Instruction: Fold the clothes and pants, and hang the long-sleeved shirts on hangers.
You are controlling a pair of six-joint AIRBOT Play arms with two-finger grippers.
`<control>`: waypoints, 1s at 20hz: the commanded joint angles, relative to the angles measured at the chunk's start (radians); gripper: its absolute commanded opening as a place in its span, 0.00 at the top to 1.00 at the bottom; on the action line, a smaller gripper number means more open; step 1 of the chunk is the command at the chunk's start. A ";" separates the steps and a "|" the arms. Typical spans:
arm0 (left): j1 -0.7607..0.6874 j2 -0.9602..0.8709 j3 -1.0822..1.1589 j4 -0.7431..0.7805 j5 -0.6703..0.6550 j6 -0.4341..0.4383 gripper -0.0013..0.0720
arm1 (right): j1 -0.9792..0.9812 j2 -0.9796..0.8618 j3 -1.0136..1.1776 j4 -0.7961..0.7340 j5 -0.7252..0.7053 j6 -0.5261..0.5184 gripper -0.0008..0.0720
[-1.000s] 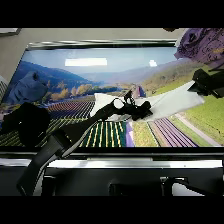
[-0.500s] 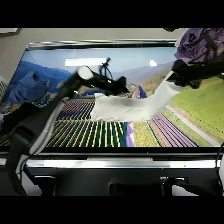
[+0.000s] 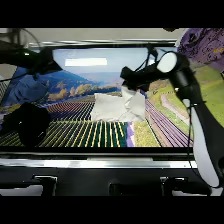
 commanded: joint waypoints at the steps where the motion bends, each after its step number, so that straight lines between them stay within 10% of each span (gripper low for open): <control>1: 0.130 0.056 -0.001 0.058 -0.087 0.004 0.96 | 0.093 -0.079 0.001 0.003 -0.108 0.067 0.96; 20: 0.176 0.053 -0.001 0.058 -0.094 0.022 0.96 | 0.159 -0.291 0.001 0.158 -0.278 0.066 0.95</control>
